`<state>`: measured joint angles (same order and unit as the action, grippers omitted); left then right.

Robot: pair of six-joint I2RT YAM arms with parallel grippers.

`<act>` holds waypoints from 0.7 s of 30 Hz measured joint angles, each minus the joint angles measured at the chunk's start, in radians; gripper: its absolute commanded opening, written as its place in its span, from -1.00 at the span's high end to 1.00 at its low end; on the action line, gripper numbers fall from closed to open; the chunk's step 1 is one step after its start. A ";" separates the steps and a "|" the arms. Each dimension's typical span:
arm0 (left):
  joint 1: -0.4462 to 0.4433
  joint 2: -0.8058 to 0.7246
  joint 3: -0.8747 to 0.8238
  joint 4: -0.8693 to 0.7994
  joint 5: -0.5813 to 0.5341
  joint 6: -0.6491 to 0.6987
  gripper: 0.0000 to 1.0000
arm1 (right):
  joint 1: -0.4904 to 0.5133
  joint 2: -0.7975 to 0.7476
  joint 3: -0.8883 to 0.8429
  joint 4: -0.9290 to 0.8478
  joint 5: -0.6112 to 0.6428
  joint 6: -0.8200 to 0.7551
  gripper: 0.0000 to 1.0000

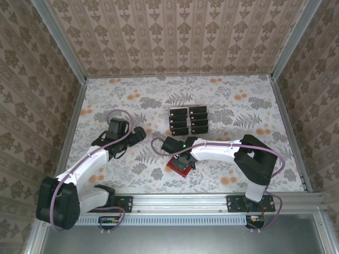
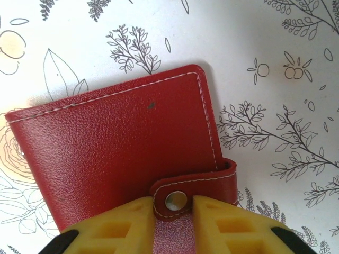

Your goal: Put the credit cards into the card holder

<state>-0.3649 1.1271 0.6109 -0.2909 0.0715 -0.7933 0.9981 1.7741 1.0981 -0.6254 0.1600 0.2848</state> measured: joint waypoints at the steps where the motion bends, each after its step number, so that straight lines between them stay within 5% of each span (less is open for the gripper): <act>1: 0.000 0.000 0.000 0.000 0.001 0.000 -1.00 | -0.001 0.000 0.000 0.000 -0.001 -0.001 0.70; 6: -0.001 0.000 0.000 0.000 0.012 0.000 -1.00 | -0.007 0.000 0.009 -0.004 -0.003 0.005 1.00; 21: -0.151 -0.032 -0.027 0.090 0.035 -0.084 -0.99 | -0.064 -0.124 0.005 0.058 -0.075 0.171 1.00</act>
<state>-0.5159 1.0946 0.5842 -0.2012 0.1070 -0.8772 0.9337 1.6497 1.1027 -0.5678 0.0849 0.4557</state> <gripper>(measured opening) 0.997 0.043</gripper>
